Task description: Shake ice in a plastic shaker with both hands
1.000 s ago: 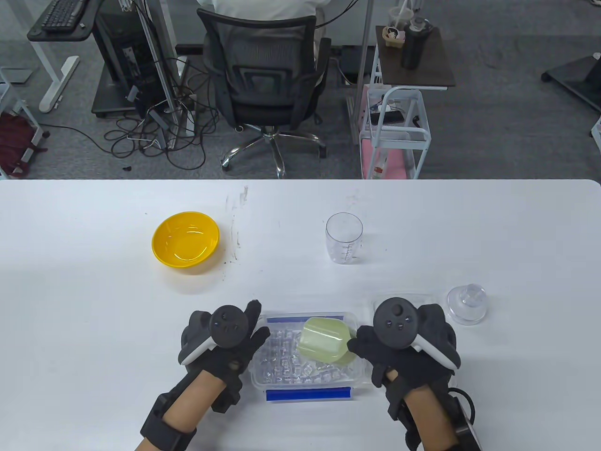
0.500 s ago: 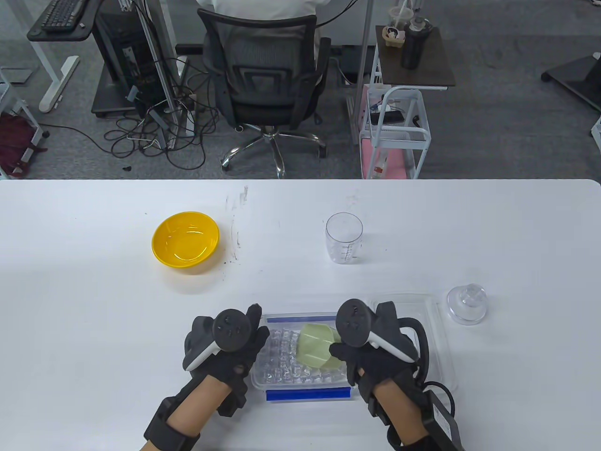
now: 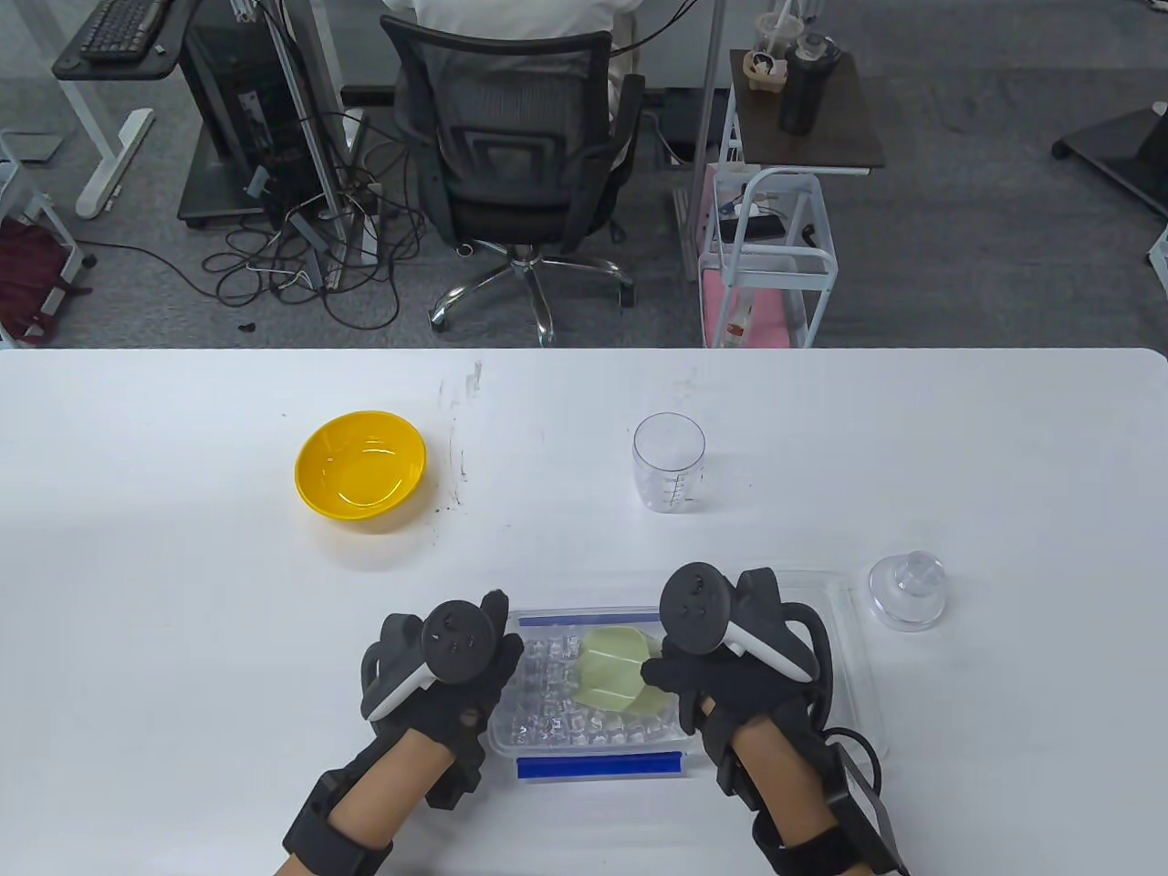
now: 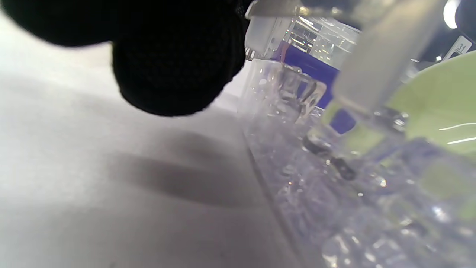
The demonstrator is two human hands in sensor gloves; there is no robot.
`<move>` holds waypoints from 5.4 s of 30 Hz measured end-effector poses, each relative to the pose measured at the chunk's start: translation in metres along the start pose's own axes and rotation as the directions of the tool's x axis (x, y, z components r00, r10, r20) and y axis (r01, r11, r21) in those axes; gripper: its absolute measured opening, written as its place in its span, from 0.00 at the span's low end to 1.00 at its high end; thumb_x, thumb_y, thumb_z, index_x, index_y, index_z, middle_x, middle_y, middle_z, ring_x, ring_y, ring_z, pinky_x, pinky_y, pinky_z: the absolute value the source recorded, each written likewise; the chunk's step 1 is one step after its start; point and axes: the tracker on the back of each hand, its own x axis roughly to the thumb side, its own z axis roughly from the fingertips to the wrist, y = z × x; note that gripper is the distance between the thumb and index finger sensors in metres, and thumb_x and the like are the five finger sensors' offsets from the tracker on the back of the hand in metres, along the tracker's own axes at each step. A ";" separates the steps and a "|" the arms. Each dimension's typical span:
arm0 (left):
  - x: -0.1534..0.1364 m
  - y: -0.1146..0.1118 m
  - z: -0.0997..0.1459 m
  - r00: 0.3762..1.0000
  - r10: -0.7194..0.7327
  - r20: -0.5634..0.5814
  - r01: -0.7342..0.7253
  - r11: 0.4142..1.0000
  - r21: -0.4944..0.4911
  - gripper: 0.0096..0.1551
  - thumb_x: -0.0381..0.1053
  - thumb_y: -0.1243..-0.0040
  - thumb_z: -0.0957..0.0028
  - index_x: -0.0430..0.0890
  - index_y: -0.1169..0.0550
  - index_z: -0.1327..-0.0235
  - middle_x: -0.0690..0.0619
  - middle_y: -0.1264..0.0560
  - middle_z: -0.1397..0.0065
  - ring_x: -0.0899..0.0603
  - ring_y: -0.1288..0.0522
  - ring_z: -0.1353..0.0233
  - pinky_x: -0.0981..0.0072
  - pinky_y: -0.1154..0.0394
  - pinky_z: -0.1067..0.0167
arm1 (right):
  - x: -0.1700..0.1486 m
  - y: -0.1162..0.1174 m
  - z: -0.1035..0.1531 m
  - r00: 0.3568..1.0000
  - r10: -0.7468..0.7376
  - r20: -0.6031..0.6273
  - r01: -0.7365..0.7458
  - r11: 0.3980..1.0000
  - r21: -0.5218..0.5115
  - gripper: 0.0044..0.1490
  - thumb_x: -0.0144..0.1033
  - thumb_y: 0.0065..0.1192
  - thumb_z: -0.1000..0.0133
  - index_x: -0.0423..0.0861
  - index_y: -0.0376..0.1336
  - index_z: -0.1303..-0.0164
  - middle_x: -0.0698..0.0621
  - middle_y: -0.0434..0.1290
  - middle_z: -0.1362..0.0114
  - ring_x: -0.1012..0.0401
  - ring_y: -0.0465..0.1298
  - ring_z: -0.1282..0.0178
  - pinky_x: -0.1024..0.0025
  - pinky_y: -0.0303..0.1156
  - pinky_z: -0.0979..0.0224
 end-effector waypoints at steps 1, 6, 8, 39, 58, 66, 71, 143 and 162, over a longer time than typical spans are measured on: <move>0.000 0.000 0.000 1.000 -0.012 -0.002 0.012 1.000 0.002 0.38 0.57 0.54 0.40 0.38 0.40 0.21 0.35 0.20 0.53 0.42 0.16 0.67 0.62 0.18 0.72 | -0.004 -0.002 -0.004 0.999 -0.043 -0.003 0.043 0.999 0.024 0.46 0.55 0.78 0.70 0.41 0.78 0.44 0.43 0.82 0.74 0.61 0.78 0.89 0.60 0.79 0.79; 0.000 0.000 0.000 1.000 -0.005 -0.001 0.005 1.000 0.003 0.38 0.57 0.54 0.40 0.38 0.39 0.21 0.35 0.19 0.54 0.43 0.16 0.67 0.62 0.18 0.72 | -0.003 -0.008 -0.013 0.999 -0.036 0.007 0.035 0.998 0.052 0.46 0.54 0.81 0.72 0.40 0.80 0.47 0.42 0.83 0.76 0.61 0.78 0.91 0.59 0.79 0.81; -0.001 0.000 -0.001 1.000 0.010 0.000 -0.010 1.000 -0.009 0.38 0.57 0.54 0.40 0.38 0.40 0.21 0.36 0.20 0.53 0.43 0.16 0.67 0.62 0.18 0.72 | -0.002 -0.009 -0.016 0.999 -0.021 0.045 0.020 0.999 0.028 0.46 0.55 0.80 0.72 0.41 0.79 0.47 0.43 0.83 0.75 0.62 0.78 0.90 0.60 0.79 0.81; -0.007 -0.002 -0.002 0.997 0.081 0.014 -0.081 0.996 -0.029 0.39 0.57 0.55 0.40 0.38 0.41 0.21 0.36 0.20 0.53 0.43 0.16 0.67 0.62 0.18 0.72 | -0.011 0.030 -0.044 0.955 -0.218 0.203 0.190 0.971 0.149 0.35 0.53 0.66 0.50 0.42 0.76 0.42 0.44 0.82 0.71 0.62 0.79 0.87 0.61 0.80 0.77; -0.008 -0.001 -0.002 0.997 0.081 0.015 -0.081 0.996 -0.030 0.39 0.58 0.55 0.40 0.39 0.41 0.21 0.36 0.20 0.53 0.43 0.16 0.67 0.62 0.19 0.72 | -0.068 0.002 -0.032 0.848 -0.485 0.214 0.458 0.873 0.166 0.33 0.49 0.72 0.53 0.41 0.78 0.45 0.41 0.83 0.70 0.59 0.80 0.85 0.56 0.80 0.73; -0.008 -0.001 -0.002 0.996 0.084 0.014 -0.083 0.996 -0.030 0.39 0.59 0.56 0.40 0.39 0.41 0.21 0.37 0.20 0.53 0.44 0.16 0.67 0.63 0.19 0.72 | -0.088 -0.001 -0.030 0.726 -0.623 0.290 0.595 0.781 0.189 0.33 0.50 0.72 0.52 0.41 0.78 0.44 0.42 0.83 0.69 0.59 0.80 0.85 0.56 0.80 0.73; -0.008 -0.001 -0.002 0.996 0.087 0.015 -0.087 0.996 -0.029 0.39 0.59 0.56 0.40 0.39 0.41 0.21 0.37 0.20 0.53 0.44 0.16 0.67 0.63 0.19 0.72 | -0.089 0.001 -0.033 0.660 -0.681 0.316 0.645 0.730 0.225 0.45 0.54 0.80 0.68 0.41 0.77 0.43 0.43 0.82 0.69 0.61 0.80 0.84 0.58 0.81 0.73; -0.008 -0.002 -0.002 0.997 0.070 0.011 -0.070 0.997 -0.010 0.38 0.59 0.57 0.39 0.40 0.40 0.21 0.37 0.19 0.54 0.44 0.16 0.68 0.63 0.19 0.73 | 0.038 -0.043 0.027 0.885 0.432 0.173 -0.401 0.897 -0.187 0.43 0.57 0.81 0.74 0.42 0.81 0.54 0.45 0.84 0.74 0.61 0.79 0.88 0.59 0.80 0.75; -0.008 -0.005 0.001 0.999 0.038 0.001 -0.038 0.999 0.032 0.37 0.60 0.61 0.39 0.40 0.38 0.22 0.41 0.18 0.57 0.47 0.16 0.70 0.67 0.18 0.75 | -0.018 0.013 -0.036 0.971 -0.103 0.215 0.081 0.991 0.109 0.43 0.56 0.80 0.72 0.40 0.80 0.54 0.45 0.83 0.74 0.62 0.79 0.89 0.60 0.80 0.76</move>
